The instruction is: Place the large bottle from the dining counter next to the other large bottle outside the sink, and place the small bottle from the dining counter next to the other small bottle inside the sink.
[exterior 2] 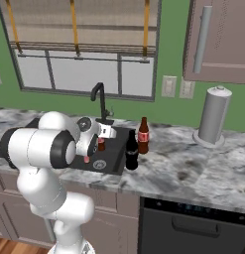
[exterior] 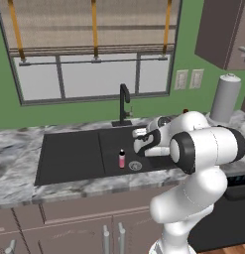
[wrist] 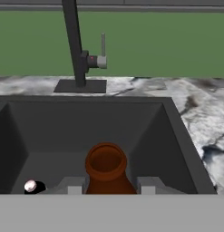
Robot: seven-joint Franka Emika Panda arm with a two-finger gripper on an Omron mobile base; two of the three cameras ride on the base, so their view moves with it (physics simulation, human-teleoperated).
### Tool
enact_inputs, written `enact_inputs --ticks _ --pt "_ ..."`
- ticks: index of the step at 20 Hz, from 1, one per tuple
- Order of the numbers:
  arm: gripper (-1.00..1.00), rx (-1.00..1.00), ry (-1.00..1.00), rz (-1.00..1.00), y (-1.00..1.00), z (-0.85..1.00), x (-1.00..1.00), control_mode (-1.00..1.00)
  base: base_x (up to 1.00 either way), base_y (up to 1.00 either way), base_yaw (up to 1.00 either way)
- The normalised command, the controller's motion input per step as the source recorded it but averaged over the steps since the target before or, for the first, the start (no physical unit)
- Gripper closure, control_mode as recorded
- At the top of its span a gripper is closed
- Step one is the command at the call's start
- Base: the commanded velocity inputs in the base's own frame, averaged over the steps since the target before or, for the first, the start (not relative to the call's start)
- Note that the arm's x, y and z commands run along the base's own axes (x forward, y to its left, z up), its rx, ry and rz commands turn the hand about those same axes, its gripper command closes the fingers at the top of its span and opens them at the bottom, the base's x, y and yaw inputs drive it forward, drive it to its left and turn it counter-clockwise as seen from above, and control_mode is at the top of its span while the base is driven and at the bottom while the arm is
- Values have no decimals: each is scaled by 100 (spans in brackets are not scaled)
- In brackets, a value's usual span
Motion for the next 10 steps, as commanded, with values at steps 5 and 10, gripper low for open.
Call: enact_inputs --ticks 5,10 --pt "100 0 0 0 0 0 4 -100 17 0 0" --pt "100 0 0 0 0 -2 12 -100 0 0 0"
